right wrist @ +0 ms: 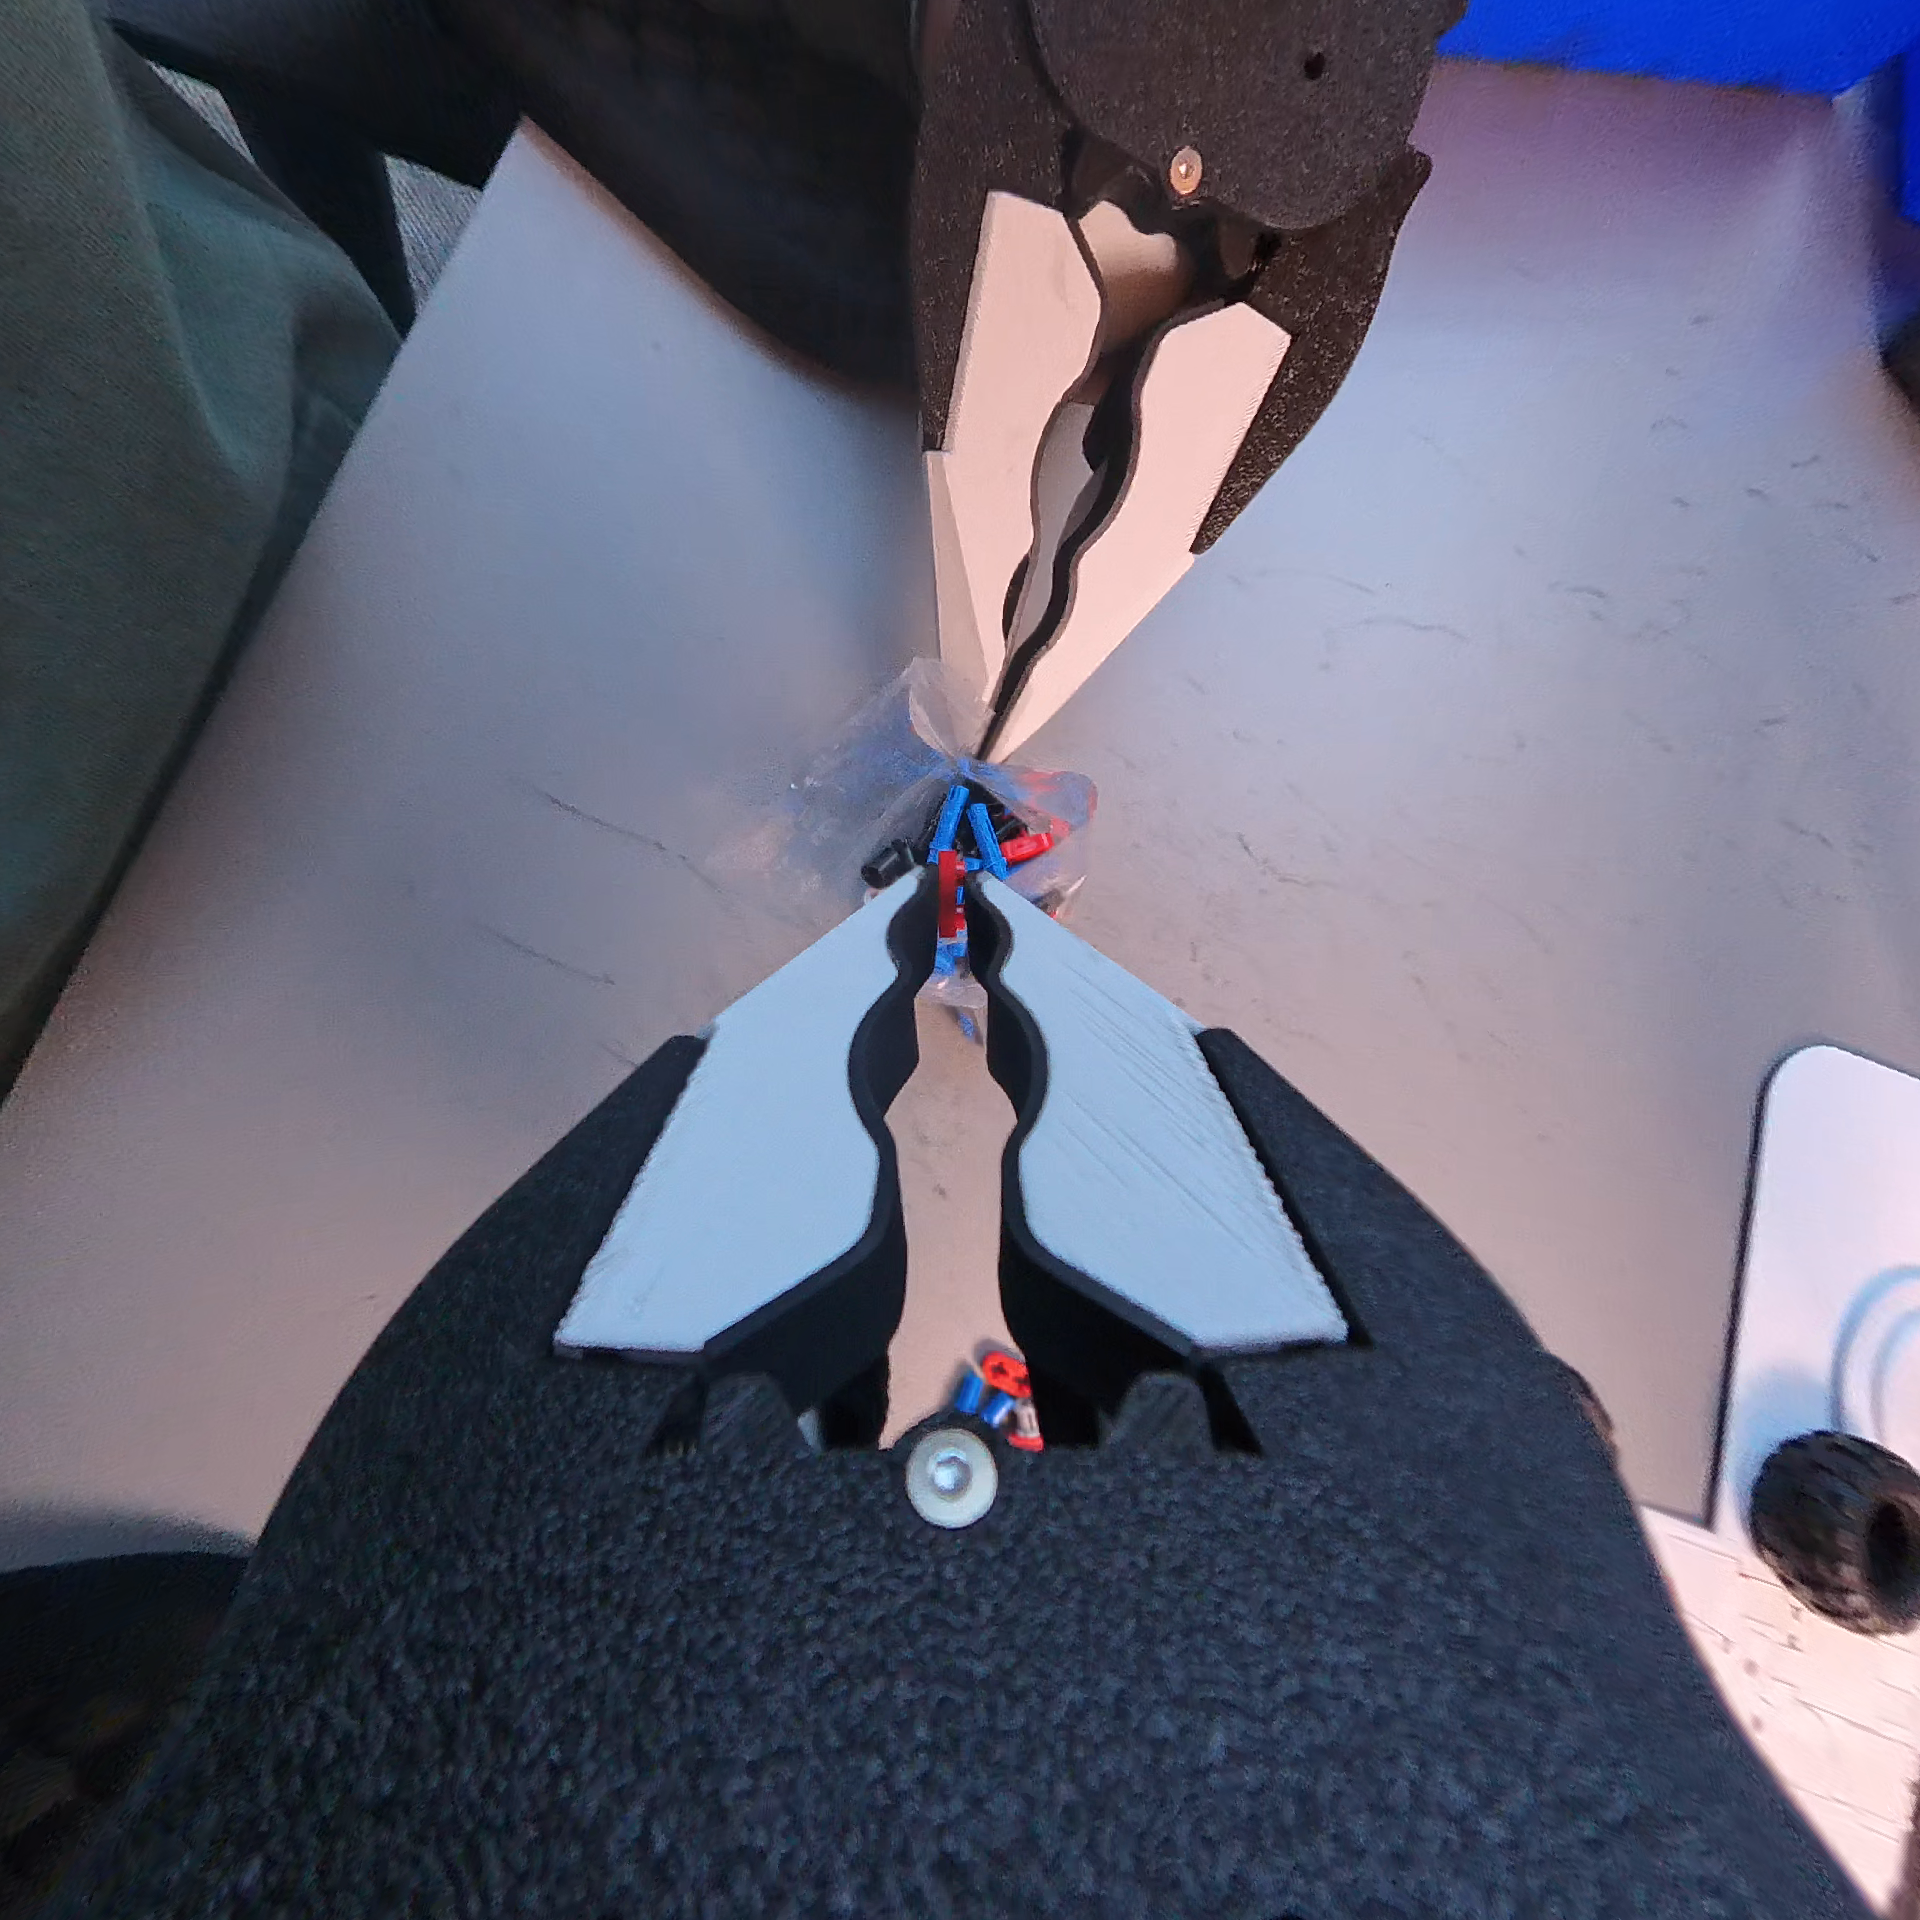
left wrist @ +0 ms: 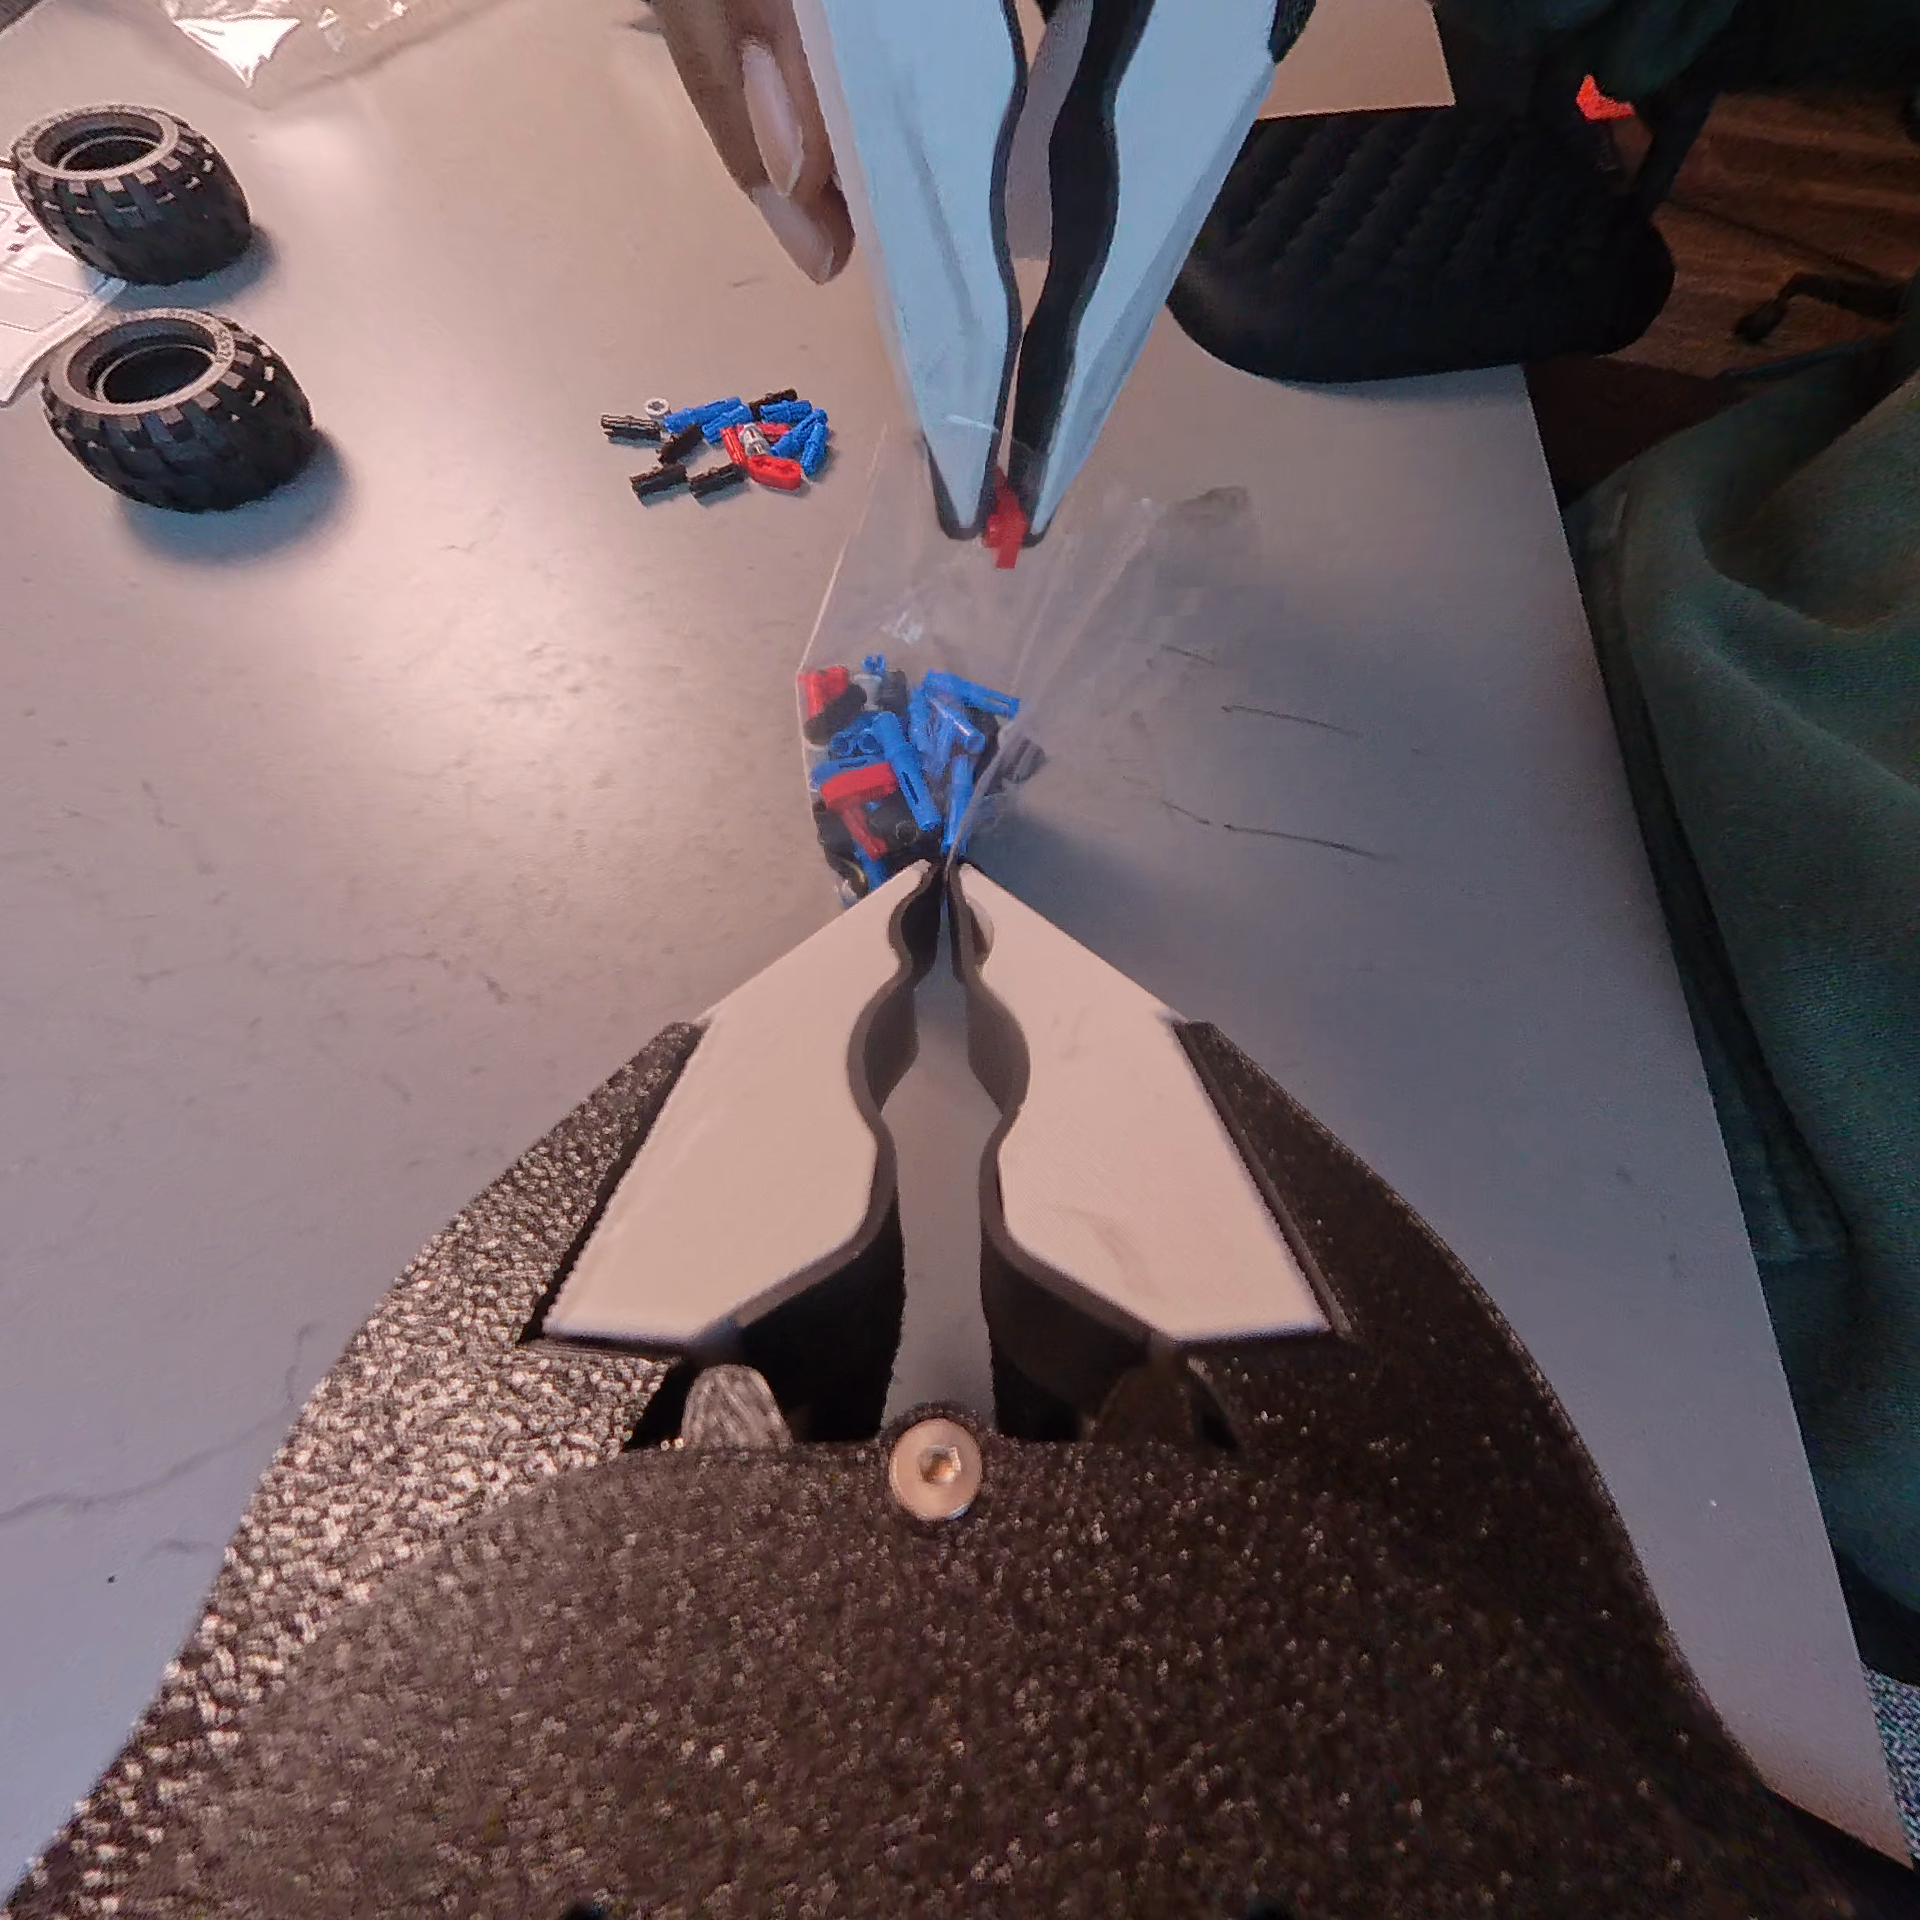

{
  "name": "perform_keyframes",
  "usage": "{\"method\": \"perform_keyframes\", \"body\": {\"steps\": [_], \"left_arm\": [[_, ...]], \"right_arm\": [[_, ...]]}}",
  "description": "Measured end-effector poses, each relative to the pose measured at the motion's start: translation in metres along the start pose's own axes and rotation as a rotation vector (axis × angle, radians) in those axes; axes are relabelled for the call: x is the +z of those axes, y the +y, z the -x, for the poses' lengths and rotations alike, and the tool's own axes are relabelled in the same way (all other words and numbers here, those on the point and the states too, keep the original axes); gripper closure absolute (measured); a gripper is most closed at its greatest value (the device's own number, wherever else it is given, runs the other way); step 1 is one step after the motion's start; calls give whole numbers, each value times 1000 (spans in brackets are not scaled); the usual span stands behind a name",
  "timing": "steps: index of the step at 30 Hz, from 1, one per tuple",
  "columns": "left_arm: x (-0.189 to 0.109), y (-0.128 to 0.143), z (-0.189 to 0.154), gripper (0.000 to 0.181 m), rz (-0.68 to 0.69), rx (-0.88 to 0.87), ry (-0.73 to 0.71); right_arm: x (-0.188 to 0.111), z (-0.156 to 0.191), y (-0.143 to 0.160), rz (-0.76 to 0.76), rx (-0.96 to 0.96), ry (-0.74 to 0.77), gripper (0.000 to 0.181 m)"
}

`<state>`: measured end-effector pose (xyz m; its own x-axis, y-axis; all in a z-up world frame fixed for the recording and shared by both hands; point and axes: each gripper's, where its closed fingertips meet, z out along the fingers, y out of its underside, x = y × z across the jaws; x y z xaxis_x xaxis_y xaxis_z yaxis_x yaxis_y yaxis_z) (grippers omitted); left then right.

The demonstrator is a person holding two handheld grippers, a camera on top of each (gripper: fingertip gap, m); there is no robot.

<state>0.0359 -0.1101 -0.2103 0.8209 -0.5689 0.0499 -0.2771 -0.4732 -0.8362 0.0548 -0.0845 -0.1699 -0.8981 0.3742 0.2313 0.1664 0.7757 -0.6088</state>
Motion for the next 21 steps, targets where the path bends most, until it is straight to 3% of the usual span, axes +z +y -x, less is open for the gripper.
{"method": "perform_keyframes", "body": {"steps": [8, 13, 17, 19, 21], "left_arm": [[-2, 0, 5, 181, -7, -48, -9], [-4, -1, 10, 181, -13, -84, -22], [-4, -1, 11, 181, -14, -90, -25], [-4, -1, 11, 181, -14, -89, -28], [-5, -1, 11, 181, -19, -92, -31]], "right_arm": [[2, -5, -10, 75, -77, 65, 165], [-19, -18, -16, -11, 68, 149, 161], [-7, -30, -6, 8, 299, 204, 147], [-1, -36, 7, 69, 364, 233, 177], [-5, -41, 12, 102, 346, 262, 181]]}}
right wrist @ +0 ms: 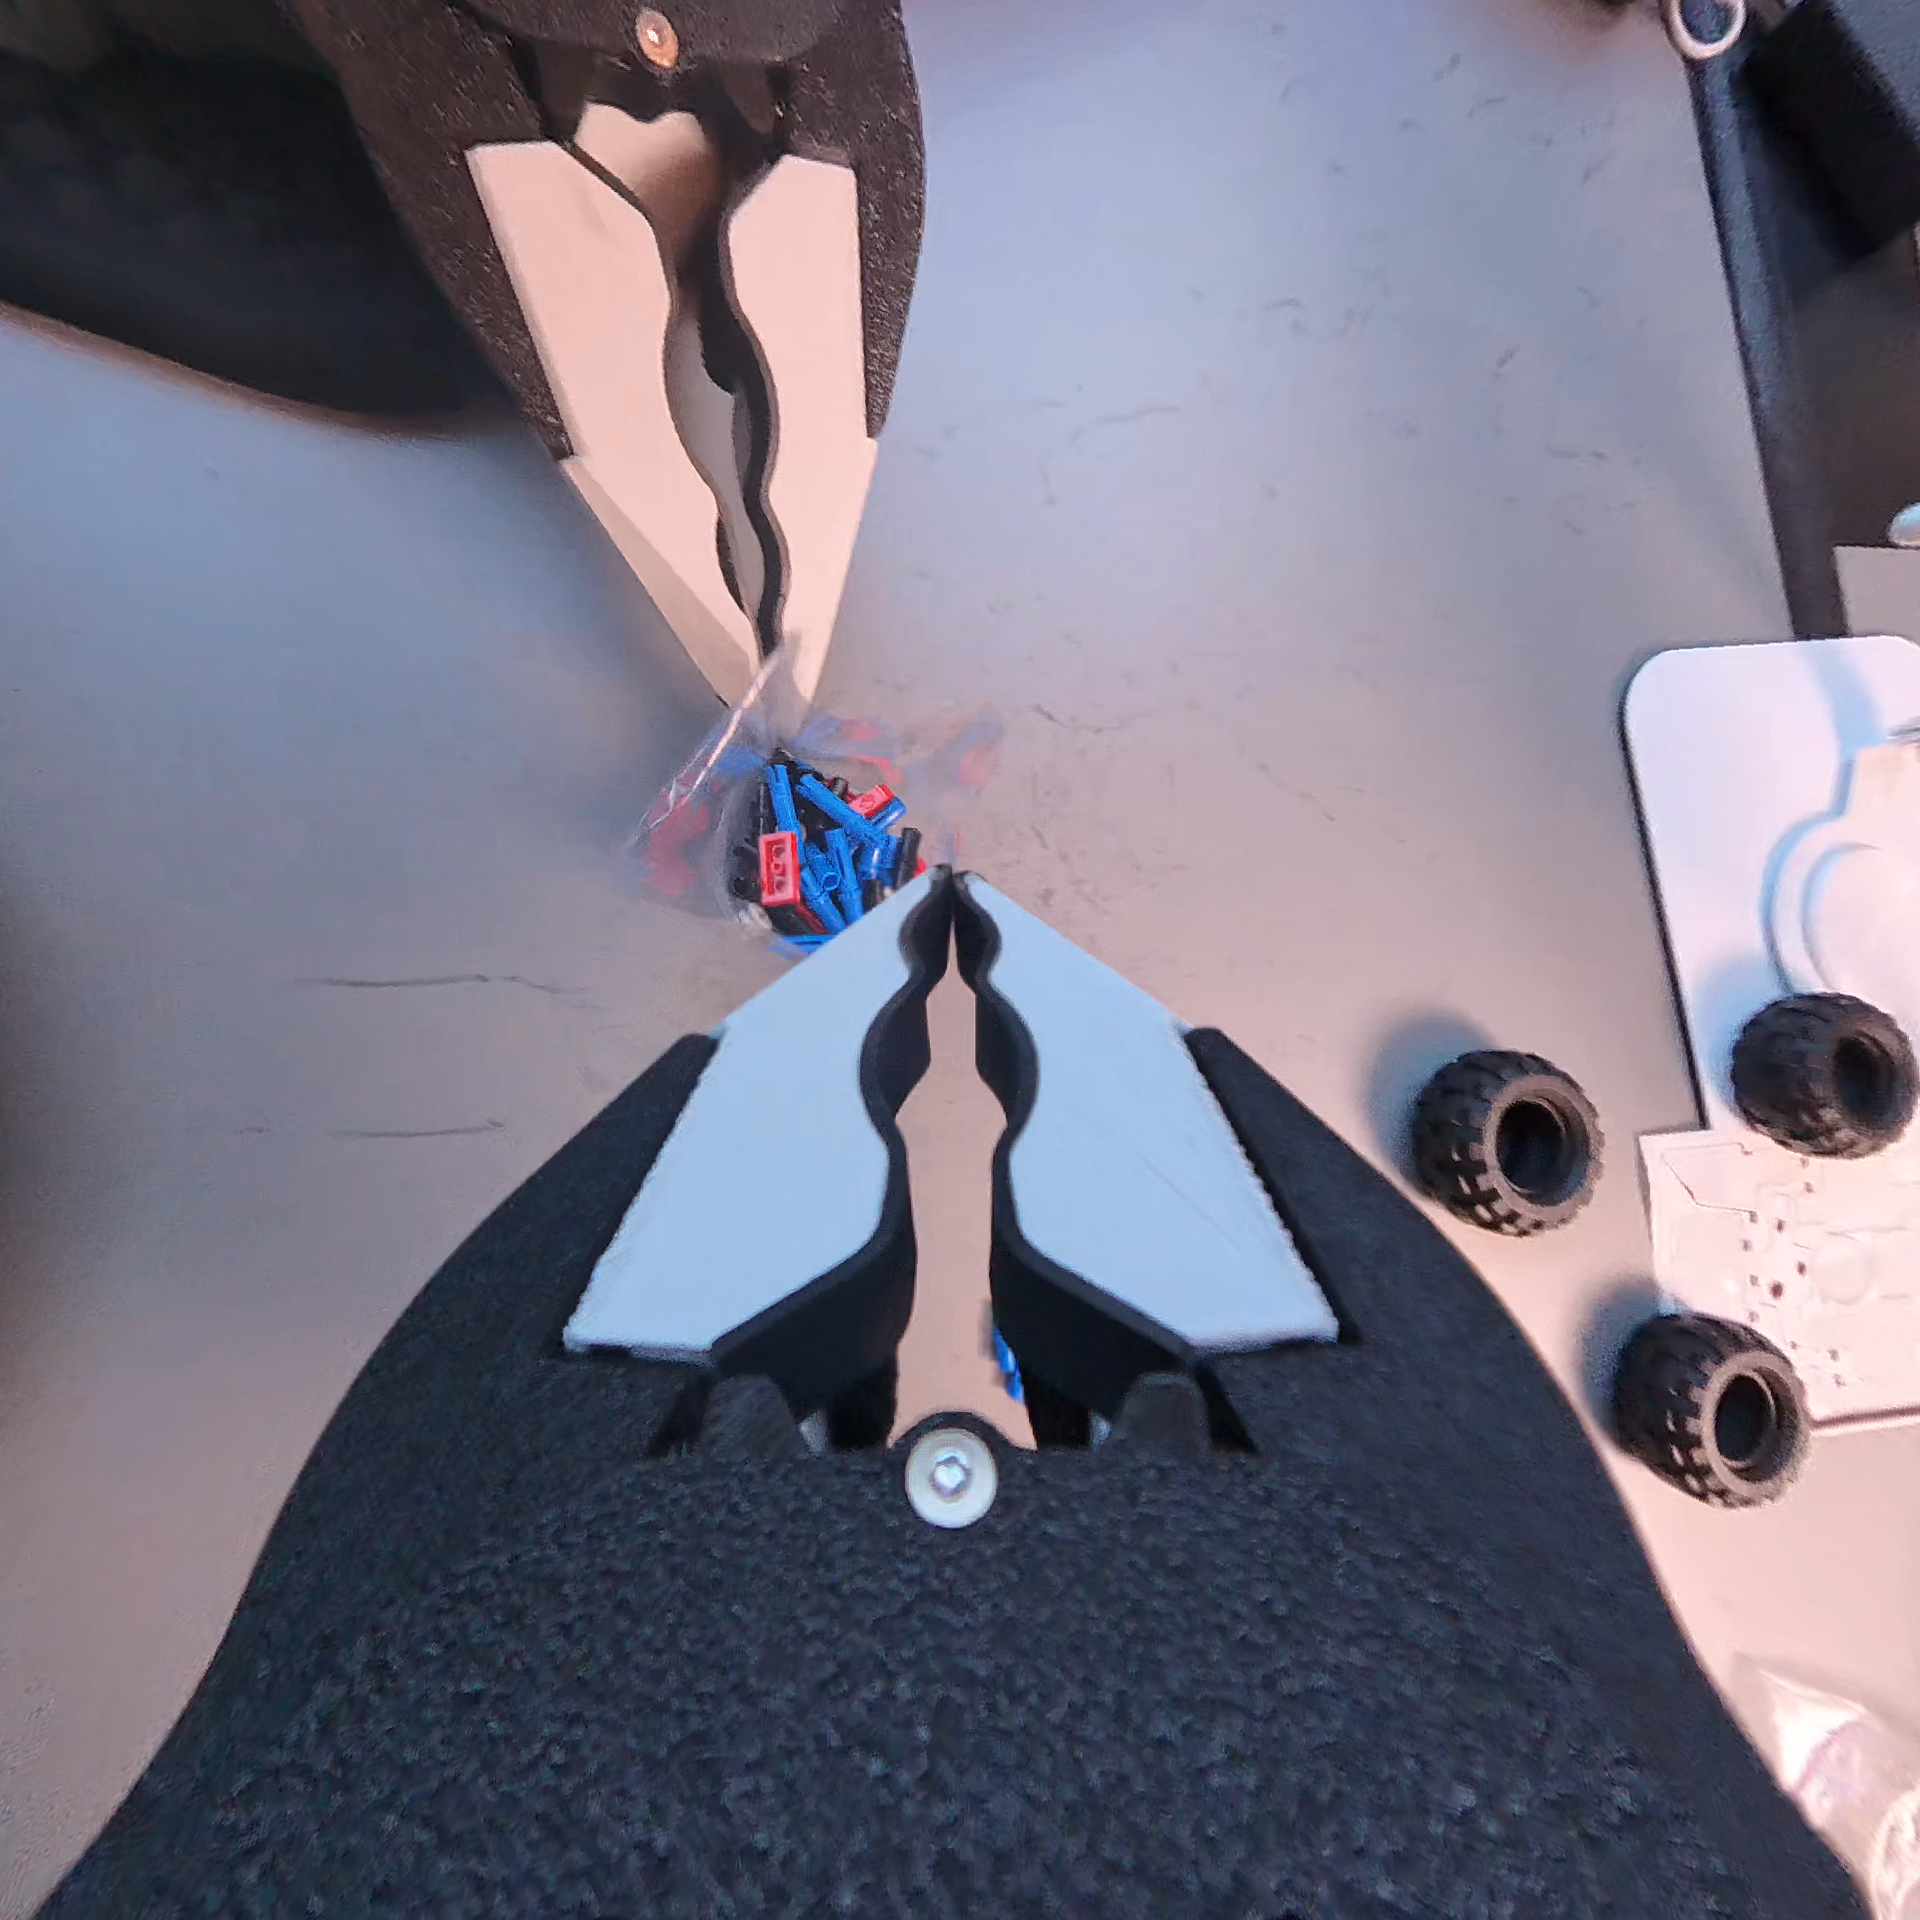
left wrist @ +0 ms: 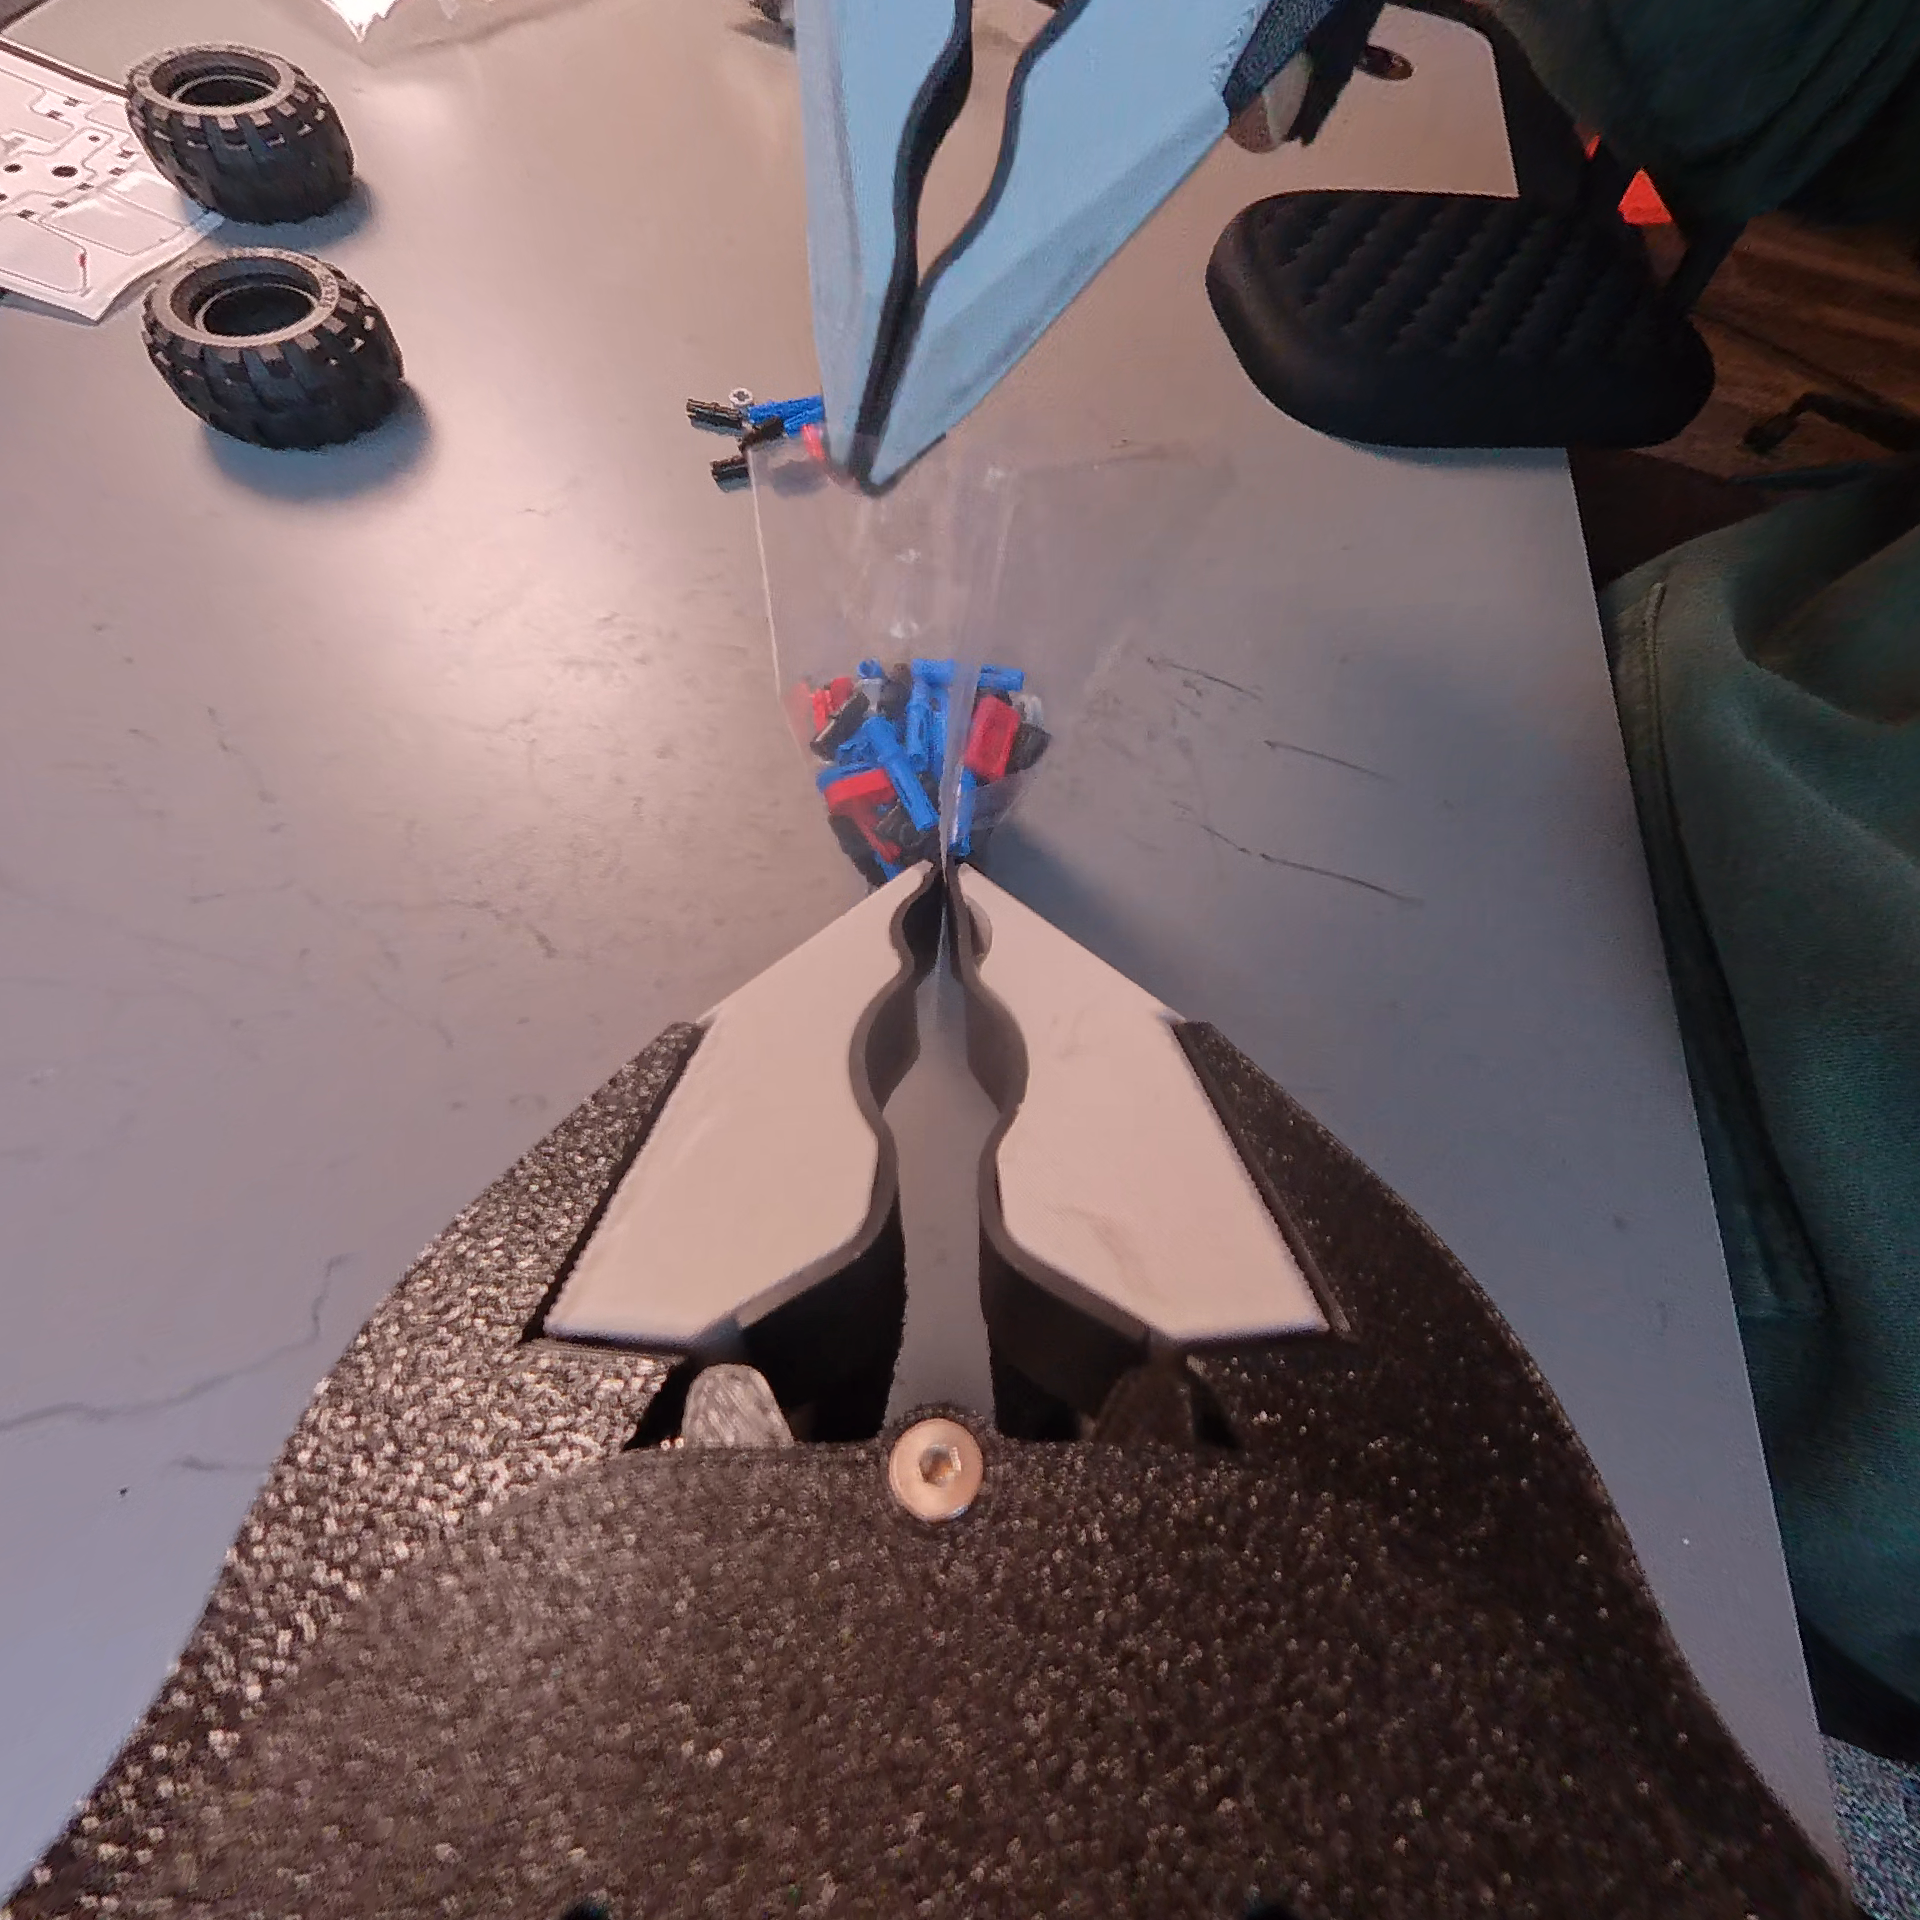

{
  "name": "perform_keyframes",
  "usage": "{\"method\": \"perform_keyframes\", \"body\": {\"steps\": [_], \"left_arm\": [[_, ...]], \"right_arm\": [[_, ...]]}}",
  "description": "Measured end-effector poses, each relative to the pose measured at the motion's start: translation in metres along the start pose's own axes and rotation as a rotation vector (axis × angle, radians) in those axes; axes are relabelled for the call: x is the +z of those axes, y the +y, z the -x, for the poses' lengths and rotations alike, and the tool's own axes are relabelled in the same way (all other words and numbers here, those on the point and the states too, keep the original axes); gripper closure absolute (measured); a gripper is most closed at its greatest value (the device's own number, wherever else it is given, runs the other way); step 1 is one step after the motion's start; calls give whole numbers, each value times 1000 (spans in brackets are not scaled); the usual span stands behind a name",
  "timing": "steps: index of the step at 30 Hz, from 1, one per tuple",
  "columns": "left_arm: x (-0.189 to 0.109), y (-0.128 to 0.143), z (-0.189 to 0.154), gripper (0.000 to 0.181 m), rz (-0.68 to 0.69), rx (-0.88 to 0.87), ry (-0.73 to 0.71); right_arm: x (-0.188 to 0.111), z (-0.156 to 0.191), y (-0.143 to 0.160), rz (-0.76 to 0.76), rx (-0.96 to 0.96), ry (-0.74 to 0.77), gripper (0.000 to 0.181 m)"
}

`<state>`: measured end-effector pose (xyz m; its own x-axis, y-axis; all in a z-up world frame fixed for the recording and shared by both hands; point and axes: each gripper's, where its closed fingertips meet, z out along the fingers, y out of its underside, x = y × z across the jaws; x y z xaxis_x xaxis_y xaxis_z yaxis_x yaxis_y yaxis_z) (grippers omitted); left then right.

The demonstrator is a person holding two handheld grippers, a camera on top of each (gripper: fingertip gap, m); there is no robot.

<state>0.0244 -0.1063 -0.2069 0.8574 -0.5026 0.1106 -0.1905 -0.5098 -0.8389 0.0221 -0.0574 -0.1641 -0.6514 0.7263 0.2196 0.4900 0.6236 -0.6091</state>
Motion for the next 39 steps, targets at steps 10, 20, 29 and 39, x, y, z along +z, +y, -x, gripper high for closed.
{"method": "perform_keyframes", "body": {"steps": [10, 20, 29, 39], "left_arm": [[3, -14, 1, 150, -54, 21, -39], [5, -26, 6, 181, -83, -7, -85], [-2, -22, 16, 181, -109, -92, -75], [-1, -22, 14, 181, -113, -89, -72]], "right_arm": [[-8, -4, 9, 46, 139, -57, 181], [-20, -22, 16, -30, 125, -42, 179], [-21, -20, 123, 83, 130, -63, 161], [-12, -14, 139, 63, 180, -61, 165]]}}
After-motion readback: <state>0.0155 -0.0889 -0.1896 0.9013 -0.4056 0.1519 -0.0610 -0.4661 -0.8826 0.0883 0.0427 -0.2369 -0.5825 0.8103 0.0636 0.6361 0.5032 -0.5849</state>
